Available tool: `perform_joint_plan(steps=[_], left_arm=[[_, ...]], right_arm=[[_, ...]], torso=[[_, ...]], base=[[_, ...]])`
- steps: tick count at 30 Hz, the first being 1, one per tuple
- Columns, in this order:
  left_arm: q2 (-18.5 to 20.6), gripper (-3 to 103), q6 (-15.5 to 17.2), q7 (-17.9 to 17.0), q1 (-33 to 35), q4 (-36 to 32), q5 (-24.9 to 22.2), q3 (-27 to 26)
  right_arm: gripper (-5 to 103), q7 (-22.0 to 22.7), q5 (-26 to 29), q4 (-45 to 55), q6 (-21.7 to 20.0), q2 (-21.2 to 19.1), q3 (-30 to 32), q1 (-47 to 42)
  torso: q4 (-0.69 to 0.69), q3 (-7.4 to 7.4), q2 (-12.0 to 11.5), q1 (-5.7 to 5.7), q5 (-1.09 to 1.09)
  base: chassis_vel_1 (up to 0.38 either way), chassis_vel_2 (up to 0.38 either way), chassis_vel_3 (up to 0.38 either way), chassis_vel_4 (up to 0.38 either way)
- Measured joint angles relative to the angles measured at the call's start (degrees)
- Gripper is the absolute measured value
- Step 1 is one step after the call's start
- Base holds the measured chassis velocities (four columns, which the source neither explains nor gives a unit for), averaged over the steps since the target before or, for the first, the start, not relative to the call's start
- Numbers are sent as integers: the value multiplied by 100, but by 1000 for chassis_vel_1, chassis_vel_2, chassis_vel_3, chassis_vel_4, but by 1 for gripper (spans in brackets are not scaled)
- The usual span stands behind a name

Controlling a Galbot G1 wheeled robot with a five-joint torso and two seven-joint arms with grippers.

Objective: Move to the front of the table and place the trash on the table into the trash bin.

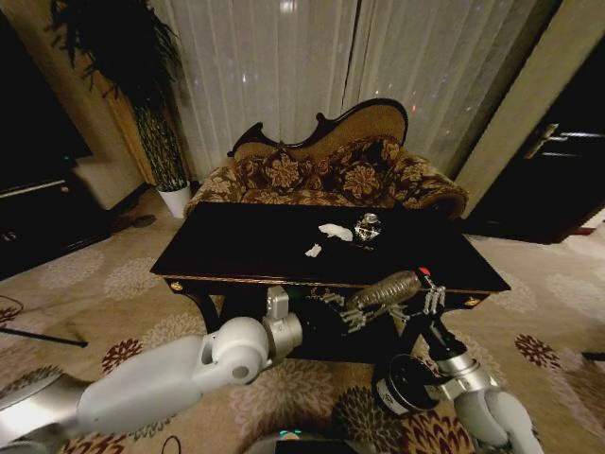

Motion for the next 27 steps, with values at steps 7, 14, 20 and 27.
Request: perform_joint_plan(steps=[7,14,20,27], left_arm=[[-36,43,11,-2,12,23,25,-17],[-183,43,29,-55,12,97,42,-32],[-121,43,18,-67,65,75,80,15],[-82,40,60,-86,116,44,98,-82]], right_arm=[[85,0,-23,-14,59,9,-1,-21],[58,17,-33,-58,81,32,-28,-13],[39,28,-40,-94,107,27,-43,-5],[30,27,-40,-144,122,1,-92,39]], torso=[[0,0,0,0,0],[0,0,0,0,0],[0,0,0,0,0],[0,0,0,0,0]], base=[[0,0,0,0],[0,0,0,0],[0,0,0,0],[0,0,0,0]])
